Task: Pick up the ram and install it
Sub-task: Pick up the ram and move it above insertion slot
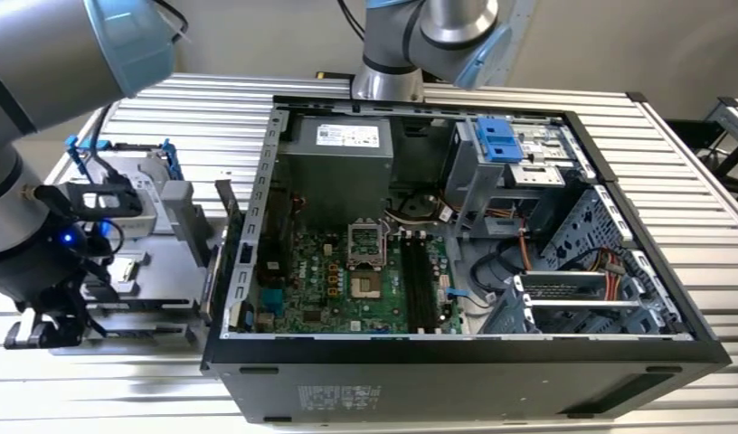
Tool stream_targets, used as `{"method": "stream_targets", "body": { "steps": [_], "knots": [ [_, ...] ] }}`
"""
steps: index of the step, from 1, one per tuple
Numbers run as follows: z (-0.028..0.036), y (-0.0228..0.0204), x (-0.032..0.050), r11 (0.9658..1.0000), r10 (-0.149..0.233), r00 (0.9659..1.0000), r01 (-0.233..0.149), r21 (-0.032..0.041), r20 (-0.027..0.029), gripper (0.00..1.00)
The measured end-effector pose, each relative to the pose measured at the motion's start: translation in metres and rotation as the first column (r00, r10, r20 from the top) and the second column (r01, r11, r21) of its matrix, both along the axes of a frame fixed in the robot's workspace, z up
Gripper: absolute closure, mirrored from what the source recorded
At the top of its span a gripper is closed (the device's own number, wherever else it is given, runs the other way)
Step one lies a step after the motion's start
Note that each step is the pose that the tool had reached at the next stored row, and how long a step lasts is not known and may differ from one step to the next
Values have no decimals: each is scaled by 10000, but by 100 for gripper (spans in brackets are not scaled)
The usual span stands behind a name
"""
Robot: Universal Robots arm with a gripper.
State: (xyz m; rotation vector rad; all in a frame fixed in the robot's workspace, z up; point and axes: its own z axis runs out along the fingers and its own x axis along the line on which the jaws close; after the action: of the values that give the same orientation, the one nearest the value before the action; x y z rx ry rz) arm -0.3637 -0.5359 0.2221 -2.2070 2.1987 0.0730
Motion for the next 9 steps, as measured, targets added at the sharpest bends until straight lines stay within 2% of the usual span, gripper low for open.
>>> {"method": "stream_targets", "body": {
  "steps": [3, 9],
  "knots": [
    [-46, -22, 0, 10000, -17, 10000, 17, 1, 1, 0],
    [-139, -27, 0, 10000, -53, 10000, 53, -1, -1, 0]
  ]
}}
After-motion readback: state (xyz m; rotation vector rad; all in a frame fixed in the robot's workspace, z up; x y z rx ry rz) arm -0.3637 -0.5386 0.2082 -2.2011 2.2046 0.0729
